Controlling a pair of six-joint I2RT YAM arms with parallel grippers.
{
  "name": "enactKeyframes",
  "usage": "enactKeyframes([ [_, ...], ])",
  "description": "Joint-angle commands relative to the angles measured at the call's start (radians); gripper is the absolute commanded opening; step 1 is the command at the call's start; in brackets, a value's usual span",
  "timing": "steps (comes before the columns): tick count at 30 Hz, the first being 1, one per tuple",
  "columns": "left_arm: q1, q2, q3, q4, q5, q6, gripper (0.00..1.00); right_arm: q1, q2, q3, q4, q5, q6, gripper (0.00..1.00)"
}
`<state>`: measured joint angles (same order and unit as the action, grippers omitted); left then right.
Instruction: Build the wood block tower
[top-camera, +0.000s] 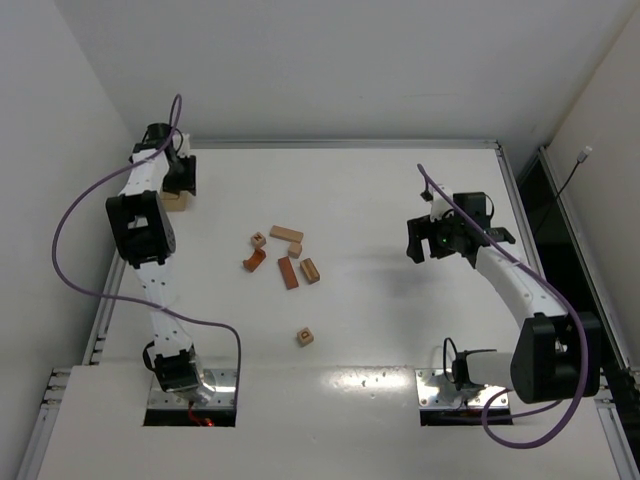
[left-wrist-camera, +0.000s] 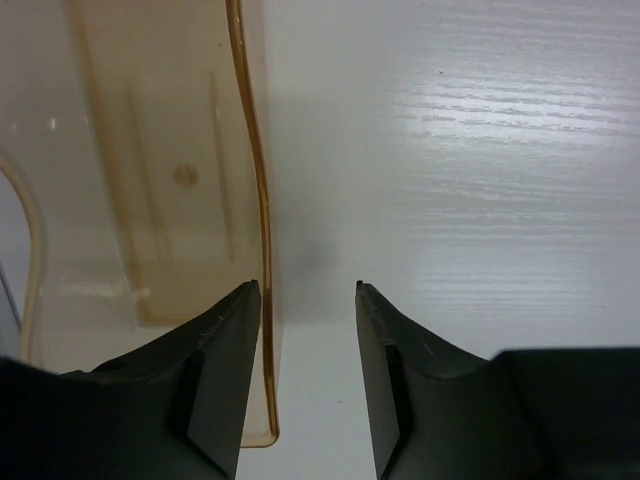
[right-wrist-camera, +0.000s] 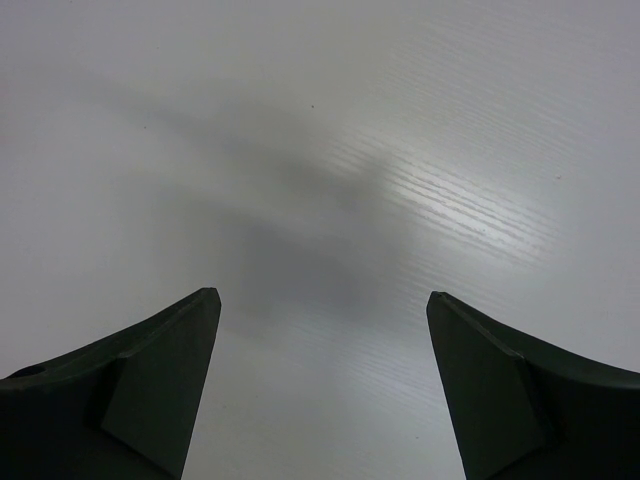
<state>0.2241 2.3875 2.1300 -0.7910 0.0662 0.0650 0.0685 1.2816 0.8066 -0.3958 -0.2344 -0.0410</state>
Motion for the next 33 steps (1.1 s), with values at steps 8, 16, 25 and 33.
enactKeyframes([
  [8, 0.032, -0.422, -0.229, 0.297, 0.026, -0.175, 0.56, 0.016, -0.034, 0.034, 0.044, 0.015, -0.007, 0.82],
  [16, -0.081, -0.623, -0.162, 0.204, 0.052, -0.065, 0.68, 0.036, -0.062, 0.034, 0.044, 0.035, -0.039, 0.82],
  [25, -0.144, -0.824, -0.611, 0.133, 0.233, -0.048, 0.68, 0.375, 0.062, 0.247, -0.046, 0.170, -0.319, 0.89],
  [33, -0.069, -0.938, -0.861, 0.216, 0.259, -0.108, 0.68, 0.494, 0.393, 0.563, -0.015, 0.190, -0.402, 0.99],
])
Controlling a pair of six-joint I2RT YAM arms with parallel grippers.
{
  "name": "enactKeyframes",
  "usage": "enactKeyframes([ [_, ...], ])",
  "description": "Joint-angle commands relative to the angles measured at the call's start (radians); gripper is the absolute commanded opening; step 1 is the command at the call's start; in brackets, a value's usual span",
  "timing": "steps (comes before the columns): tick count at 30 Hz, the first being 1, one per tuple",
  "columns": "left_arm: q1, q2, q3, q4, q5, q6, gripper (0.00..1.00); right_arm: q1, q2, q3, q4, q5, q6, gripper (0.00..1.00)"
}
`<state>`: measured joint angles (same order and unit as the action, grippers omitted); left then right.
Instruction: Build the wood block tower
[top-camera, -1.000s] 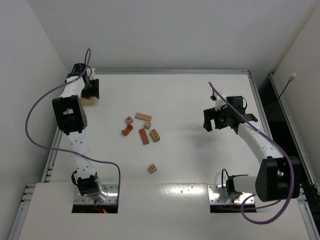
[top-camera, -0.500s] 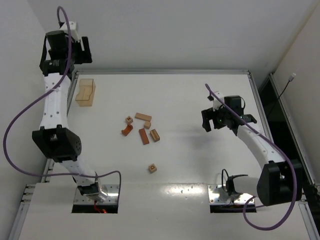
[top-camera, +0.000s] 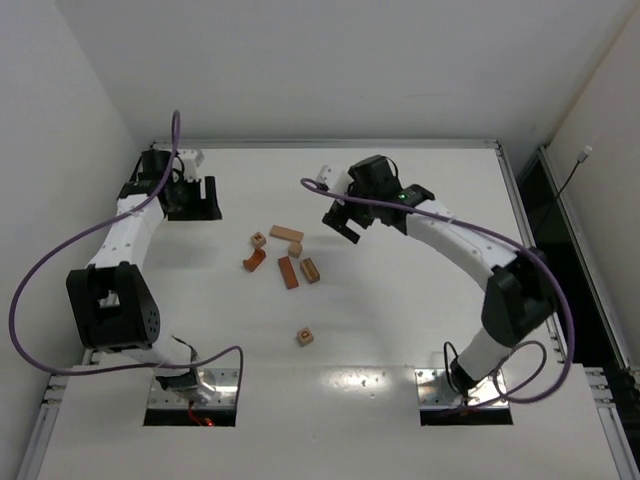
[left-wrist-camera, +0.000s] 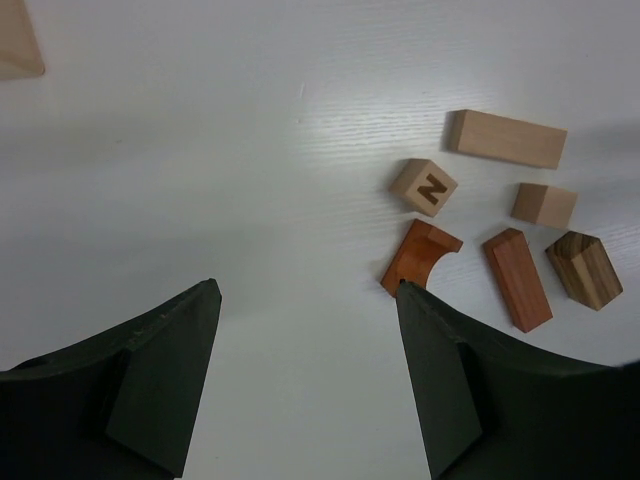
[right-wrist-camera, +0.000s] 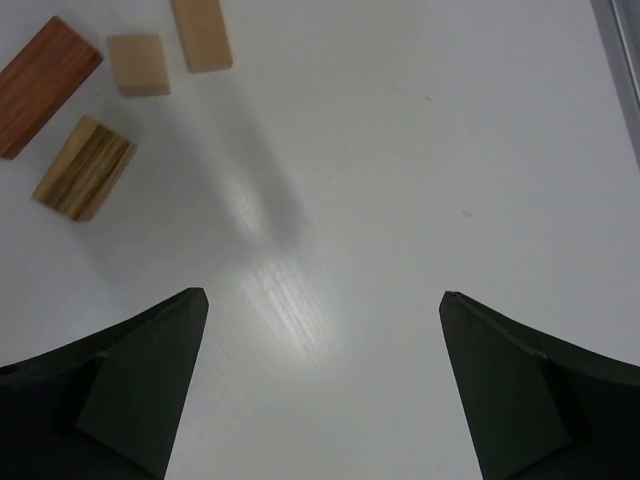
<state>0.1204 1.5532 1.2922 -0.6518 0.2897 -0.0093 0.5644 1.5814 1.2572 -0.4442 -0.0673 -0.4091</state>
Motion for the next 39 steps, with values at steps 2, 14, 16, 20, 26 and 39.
enactKeyframes([
  [2, 0.045, -0.116, -0.048, 0.089, 0.035, -0.034, 0.68, -0.001, 0.168, 0.201, 0.045, 0.023, 0.004, 0.96],
  [14, 0.067, -0.113, -0.091, 0.078, 0.026, -0.046, 0.68, 0.090, 0.511, 0.432, 0.108, -0.052, 0.072, 0.86],
  [16, 0.076, -0.104, -0.091, 0.078, 0.026, -0.037, 0.68, 0.126, 0.543, 0.452, 0.108, -0.052, 0.072, 0.87],
  [20, 0.097, -0.079, -0.091, 0.078, 0.051, -0.037, 0.68, 0.169, 0.575, 0.490, 0.108, -0.063, 0.063, 0.88],
  [26, 0.137, -0.035, -0.091, 0.078, 0.118, -0.055, 0.68, 0.213, 0.672, 0.585, 0.099, -0.054, 0.043, 0.89],
  [39, 0.179, 0.018, -0.064, 0.050, 0.197, -0.055, 0.68, 0.186, 0.919, 0.895, -0.031, -0.100, 0.066, 0.85],
])
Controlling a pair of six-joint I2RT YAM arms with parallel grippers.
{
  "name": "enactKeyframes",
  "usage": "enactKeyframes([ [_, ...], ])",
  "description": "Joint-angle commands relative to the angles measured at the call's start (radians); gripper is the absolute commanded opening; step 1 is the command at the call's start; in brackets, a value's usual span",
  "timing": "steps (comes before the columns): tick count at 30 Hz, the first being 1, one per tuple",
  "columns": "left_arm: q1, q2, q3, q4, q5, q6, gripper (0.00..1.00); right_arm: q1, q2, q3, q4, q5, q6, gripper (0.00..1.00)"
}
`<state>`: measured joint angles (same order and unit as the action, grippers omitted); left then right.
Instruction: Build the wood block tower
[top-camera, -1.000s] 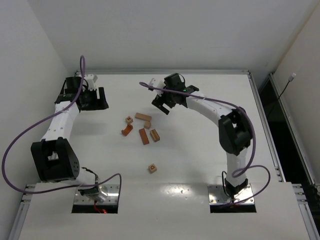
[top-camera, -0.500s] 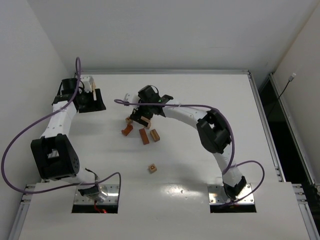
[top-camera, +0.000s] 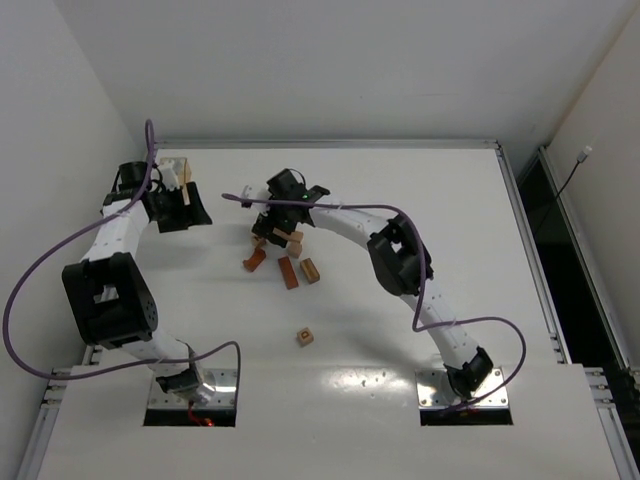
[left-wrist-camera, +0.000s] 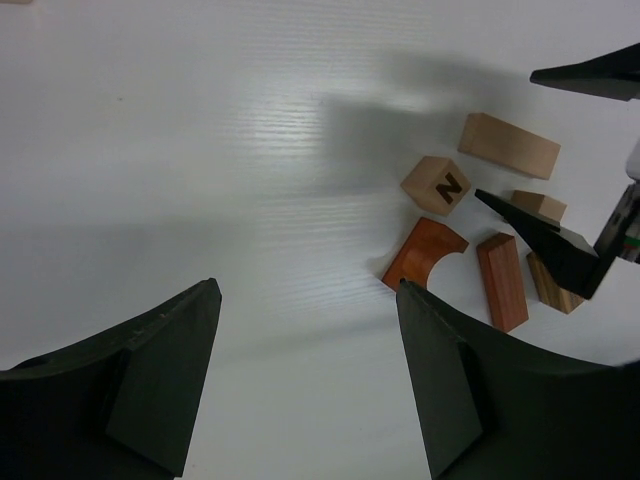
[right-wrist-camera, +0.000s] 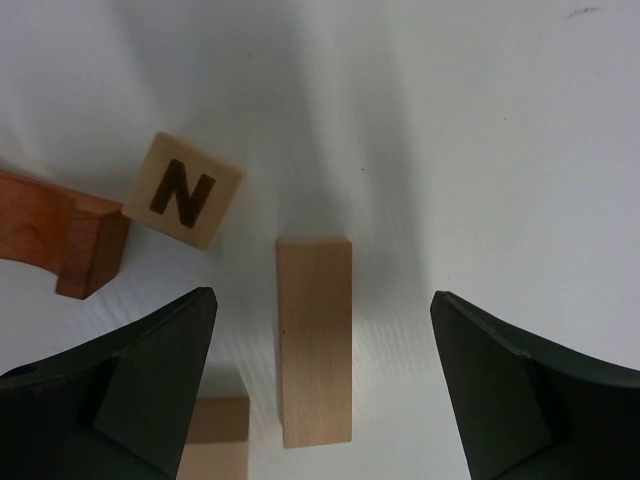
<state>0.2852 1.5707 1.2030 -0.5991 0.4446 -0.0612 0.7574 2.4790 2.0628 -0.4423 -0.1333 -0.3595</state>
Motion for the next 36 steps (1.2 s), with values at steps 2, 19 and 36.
enactKeyframes([
  [2, 0.023, 0.009, 0.026, -0.002, 0.051, -0.012, 0.68, -0.018, 0.031, 0.099, -0.047, -0.046, 0.027, 0.84],
  [19, 0.065, 0.069, 0.044, -0.002, 0.124, -0.040, 0.68, -0.056, 0.084, 0.145, -0.196, -0.124, 0.056, 0.65],
  [36, 0.083, 0.097, 0.053, -0.011, 0.144, -0.040, 0.68, -0.029, 0.106, 0.155, -0.217, -0.019, 0.053, 0.50],
])
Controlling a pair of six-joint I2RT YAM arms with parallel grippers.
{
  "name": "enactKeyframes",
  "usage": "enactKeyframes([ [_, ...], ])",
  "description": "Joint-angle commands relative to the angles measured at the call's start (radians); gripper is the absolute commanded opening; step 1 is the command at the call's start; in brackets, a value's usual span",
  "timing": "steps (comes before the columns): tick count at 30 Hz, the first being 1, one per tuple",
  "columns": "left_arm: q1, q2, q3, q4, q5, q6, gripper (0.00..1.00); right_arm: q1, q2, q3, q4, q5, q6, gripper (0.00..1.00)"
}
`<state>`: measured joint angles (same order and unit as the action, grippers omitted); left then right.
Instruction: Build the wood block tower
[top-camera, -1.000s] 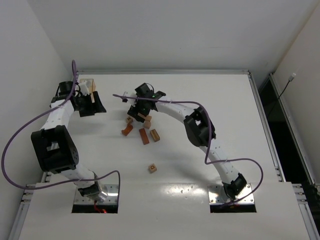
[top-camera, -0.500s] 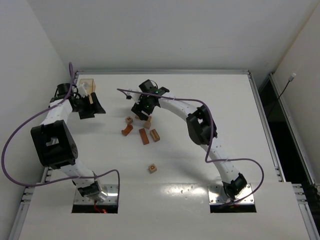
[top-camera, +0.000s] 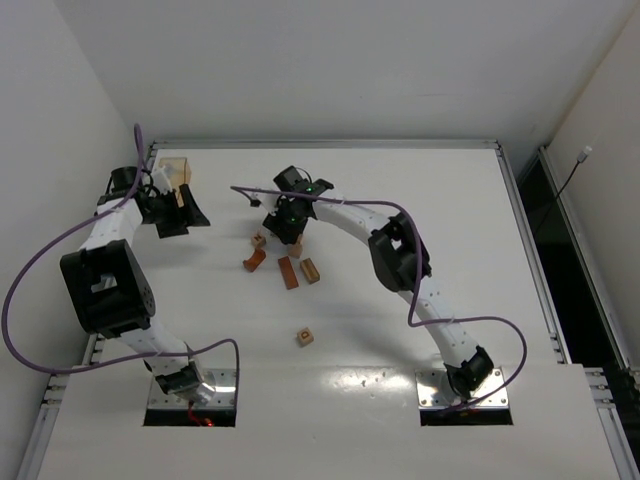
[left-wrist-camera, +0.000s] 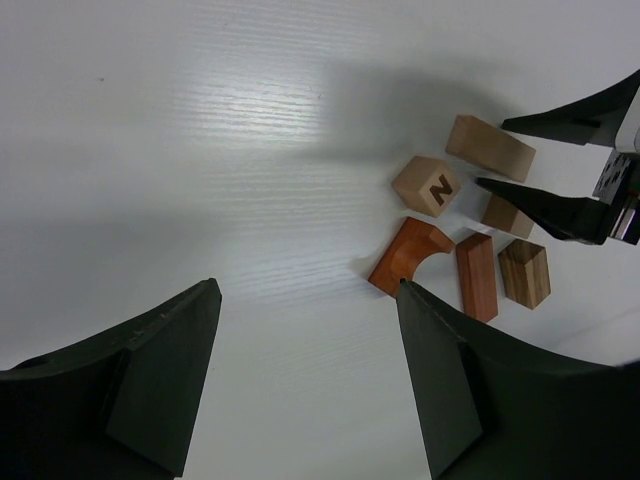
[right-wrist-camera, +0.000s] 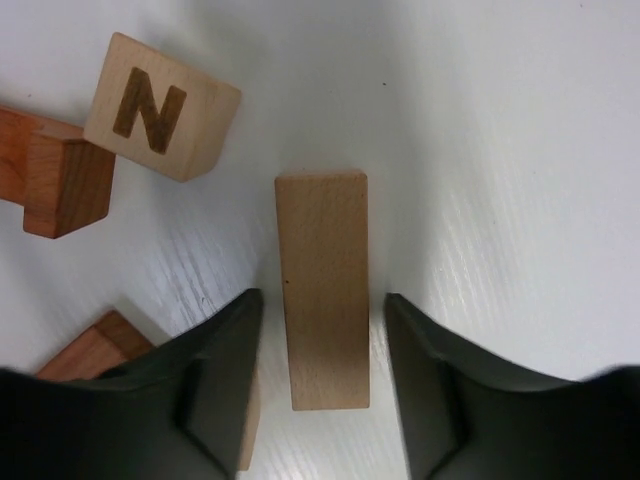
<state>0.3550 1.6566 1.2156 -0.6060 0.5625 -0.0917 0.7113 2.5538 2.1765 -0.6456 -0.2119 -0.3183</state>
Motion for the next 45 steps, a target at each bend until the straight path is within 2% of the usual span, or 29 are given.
enactKeyframes([
  [1, 0.013, 0.011, 0.050, -0.005, 0.027, -0.009, 0.68, 0.017, 0.045, 0.052, -0.032, 0.069, 0.012, 0.45],
  [2, 0.013, 0.011, 0.050, -0.005, 0.027, -0.009, 0.68, 0.017, 0.055, 0.061, -0.045, 0.069, 0.012, 0.40],
  [3, 0.013, 0.020, 0.050, -0.005, 0.037, -0.009, 0.68, 0.026, 0.056, 0.062, -0.045, 0.083, 0.012, 0.30],
  [5, 0.022, 0.020, 0.059, -0.005, 0.037, -0.009, 0.68, 0.027, 0.056, 0.062, -0.054, 0.094, 0.012, 0.16],
  [6, 0.022, 0.020, 0.059, -0.005, 0.037, -0.009, 0.68, 0.027, 0.056, 0.062, -0.063, 0.094, 0.022, 0.01],
  [7, 0.022, 0.020, 0.059, -0.005, 0.037, -0.009, 0.68, 0.027, 0.056, 0.062, -0.077, 0.094, 0.022, 0.00],
  [12, 0.022, 0.020, 0.059, -0.014, 0.048, -0.009, 0.68, 0.007, 0.005, -0.015, -0.098, 0.060, 0.082, 0.00],
  [17, 0.032, 0.002, 0.050, -0.014, 0.057, 0.001, 0.68, 0.007, -0.111, -0.211, -0.078, 0.037, 0.070, 0.00],
  [27, 0.053, -0.017, 0.032, -0.023, 0.086, 0.021, 0.68, 0.030, -0.243, -0.421, -0.112, -0.027, 0.058, 0.00],
  [37, 0.062, -0.017, 0.022, -0.023, 0.105, 0.030, 0.68, 0.062, -0.340, -0.520, -0.134, -0.087, 0.117, 0.00],
  [40, 0.062, -0.017, 0.022, -0.023, 0.105, 0.030, 0.68, 0.062, -0.394, -0.567, -0.063, -0.046, 0.215, 0.00],
  [45, 0.062, -0.058, -0.001, 0.017, 0.074, 0.009, 0.68, -0.013, -0.535, -0.701, 0.156, 0.031, 0.422, 0.00],
])
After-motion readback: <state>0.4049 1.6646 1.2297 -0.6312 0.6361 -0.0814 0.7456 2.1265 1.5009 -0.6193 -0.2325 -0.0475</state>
